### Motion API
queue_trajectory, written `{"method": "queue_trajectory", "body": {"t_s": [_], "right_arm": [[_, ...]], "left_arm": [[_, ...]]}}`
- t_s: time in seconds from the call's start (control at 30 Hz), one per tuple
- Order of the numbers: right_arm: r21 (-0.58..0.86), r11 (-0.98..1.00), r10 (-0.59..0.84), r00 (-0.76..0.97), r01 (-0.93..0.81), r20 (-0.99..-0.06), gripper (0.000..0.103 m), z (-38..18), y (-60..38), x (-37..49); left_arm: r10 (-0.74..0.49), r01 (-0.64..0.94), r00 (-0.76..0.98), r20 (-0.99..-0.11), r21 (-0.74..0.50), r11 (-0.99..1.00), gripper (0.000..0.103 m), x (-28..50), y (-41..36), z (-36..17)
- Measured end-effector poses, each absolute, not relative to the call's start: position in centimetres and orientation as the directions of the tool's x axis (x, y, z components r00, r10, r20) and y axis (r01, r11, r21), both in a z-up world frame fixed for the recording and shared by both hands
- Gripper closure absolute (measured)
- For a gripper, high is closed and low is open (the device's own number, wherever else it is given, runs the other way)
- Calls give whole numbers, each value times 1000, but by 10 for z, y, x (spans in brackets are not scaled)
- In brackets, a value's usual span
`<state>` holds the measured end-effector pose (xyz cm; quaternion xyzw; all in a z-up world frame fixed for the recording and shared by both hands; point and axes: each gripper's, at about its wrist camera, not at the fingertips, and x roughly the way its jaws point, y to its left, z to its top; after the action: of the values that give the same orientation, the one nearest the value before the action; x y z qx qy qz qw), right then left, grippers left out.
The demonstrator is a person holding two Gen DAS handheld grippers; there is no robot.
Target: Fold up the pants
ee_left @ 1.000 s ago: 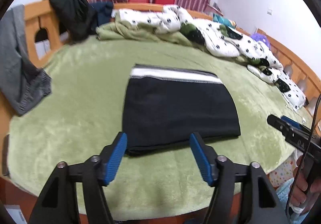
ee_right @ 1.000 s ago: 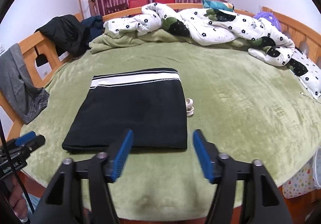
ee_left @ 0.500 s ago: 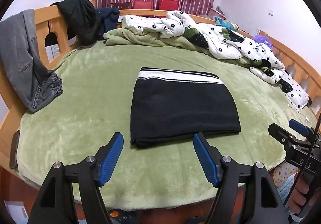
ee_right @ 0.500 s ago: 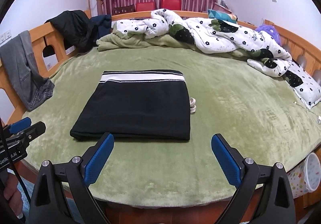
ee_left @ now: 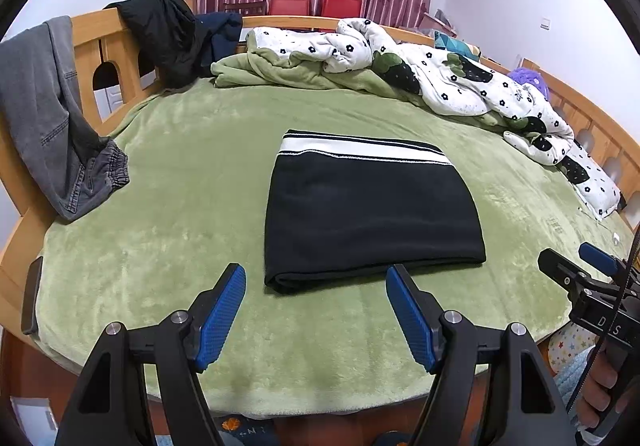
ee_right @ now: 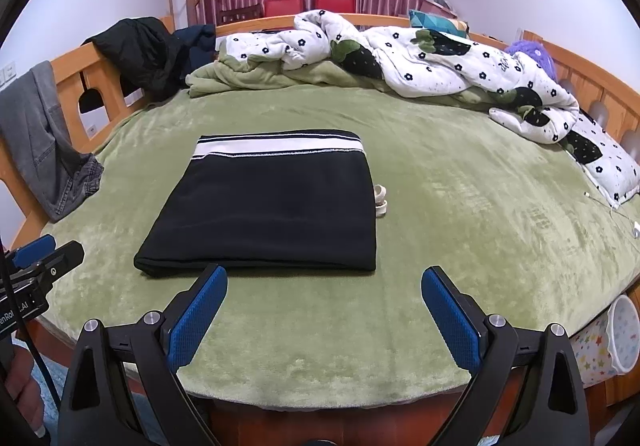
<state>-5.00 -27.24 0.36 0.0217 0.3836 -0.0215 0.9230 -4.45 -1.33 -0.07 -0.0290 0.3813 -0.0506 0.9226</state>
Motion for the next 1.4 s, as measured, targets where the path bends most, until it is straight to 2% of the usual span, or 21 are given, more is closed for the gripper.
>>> {"method": "queue_trajectory", "body": {"t_s": [1.4], "right_arm": [[18,997,-44,701,80,-712,6,2,-276,-51]], "left_arm": [[-103,66,712,-695,-80,995,30,-49,-23,-3]]}}
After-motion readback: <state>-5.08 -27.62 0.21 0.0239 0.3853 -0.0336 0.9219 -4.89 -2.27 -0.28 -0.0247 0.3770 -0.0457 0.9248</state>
